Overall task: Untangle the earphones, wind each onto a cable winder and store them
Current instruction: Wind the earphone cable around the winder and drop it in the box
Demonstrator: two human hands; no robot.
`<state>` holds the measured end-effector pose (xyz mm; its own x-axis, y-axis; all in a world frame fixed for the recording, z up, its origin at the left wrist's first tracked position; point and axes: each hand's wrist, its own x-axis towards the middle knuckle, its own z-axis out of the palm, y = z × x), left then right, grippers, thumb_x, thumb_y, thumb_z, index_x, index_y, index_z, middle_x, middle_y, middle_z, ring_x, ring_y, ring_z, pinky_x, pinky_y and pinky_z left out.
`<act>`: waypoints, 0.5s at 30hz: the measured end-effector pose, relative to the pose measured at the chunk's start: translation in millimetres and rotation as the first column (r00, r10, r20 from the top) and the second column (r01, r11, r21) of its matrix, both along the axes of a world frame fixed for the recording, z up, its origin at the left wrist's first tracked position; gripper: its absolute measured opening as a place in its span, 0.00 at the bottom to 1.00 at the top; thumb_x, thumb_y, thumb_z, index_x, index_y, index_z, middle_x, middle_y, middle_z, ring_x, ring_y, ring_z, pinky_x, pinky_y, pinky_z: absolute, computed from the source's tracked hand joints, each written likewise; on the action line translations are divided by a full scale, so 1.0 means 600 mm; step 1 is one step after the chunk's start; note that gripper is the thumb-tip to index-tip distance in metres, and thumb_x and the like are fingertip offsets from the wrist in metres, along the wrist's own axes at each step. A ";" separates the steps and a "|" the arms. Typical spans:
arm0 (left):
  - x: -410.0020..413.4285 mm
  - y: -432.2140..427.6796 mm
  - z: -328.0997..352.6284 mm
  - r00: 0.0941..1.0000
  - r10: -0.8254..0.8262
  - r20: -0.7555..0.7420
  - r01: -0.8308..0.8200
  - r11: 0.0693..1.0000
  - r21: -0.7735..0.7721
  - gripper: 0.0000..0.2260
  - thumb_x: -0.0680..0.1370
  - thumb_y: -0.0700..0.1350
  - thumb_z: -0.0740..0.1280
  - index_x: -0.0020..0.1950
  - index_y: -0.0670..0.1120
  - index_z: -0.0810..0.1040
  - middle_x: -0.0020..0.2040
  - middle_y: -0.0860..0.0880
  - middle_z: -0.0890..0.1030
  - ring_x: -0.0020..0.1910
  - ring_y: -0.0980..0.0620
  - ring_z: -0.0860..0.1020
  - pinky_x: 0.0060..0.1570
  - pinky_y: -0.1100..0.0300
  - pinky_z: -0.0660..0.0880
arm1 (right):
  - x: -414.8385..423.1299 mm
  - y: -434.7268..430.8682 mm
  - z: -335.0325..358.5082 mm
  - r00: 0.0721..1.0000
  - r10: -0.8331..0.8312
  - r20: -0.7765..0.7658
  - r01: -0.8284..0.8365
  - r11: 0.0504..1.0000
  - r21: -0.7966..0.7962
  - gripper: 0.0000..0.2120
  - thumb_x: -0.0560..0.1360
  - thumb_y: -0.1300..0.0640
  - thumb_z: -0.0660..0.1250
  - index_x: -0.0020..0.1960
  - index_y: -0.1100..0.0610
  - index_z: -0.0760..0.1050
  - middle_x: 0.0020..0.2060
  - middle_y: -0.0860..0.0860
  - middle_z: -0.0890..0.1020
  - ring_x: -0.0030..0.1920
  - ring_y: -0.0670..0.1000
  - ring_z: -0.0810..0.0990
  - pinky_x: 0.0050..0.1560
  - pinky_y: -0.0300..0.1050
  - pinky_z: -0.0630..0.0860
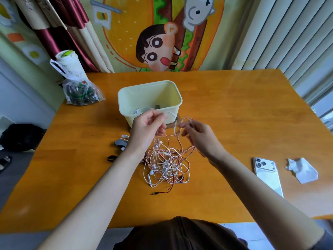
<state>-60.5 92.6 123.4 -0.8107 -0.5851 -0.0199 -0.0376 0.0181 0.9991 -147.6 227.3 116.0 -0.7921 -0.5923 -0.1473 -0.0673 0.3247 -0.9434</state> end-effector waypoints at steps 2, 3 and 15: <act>0.003 -0.006 -0.017 0.997 -0.010 0.072 0.012 0.999 -0.030 0.05 0.79 0.40 0.66 0.44 0.45 0.79 0.30 0.54 0.78 0.30 0.58 0.76 0.33 0.67 0.74 | -0.012 0.006 -0.007 0.994 -0.066 -0.084 0.076 0.988 0.131 0.11 0.78 0.61 0.61 0.60 0.59 0.73 0.51 0.56 0.80 0.50 0.55 0.79 0.51 0.50 0.75; 0.003 -0.007 -0.026 0.994 -0.021 0.110 0.026 0.999 -0.044 0.05 0.78 0.40 0.66 0.43 0.46 0.79 0.30 0.53 0.78 0.30 0.58 0.75 0.33 0.67 0.73 | -0.014 0.010 -0.011 0.992 -0.028 -0.119 0.056 0.969 0.242 0.19 0.78 0.60 0.62 0.67 0.62 0.67 0.60 0.59 0.76 0.60 0.58 0.75 0.61 0.52 0.71; 0.002 0.009 -0.056 0.903 -0.307 0.300 0.364 0.918 -0.155 0.06 0.79 0.43 0.66 0.48 0.42 0.80 0.35 0.52 0.79 0.33 0.61 0.75 0.38 0.68 0.73 | 0.002 0.014 -0.016 0.907 0.266 -0.326 -0.172 0.942 0.289 0.17 0.79 0.60 0.61 0.32 0.50 0.70 0.27 0.44 0.75 0.28 0.39 0.74 0.32 0.31 0.67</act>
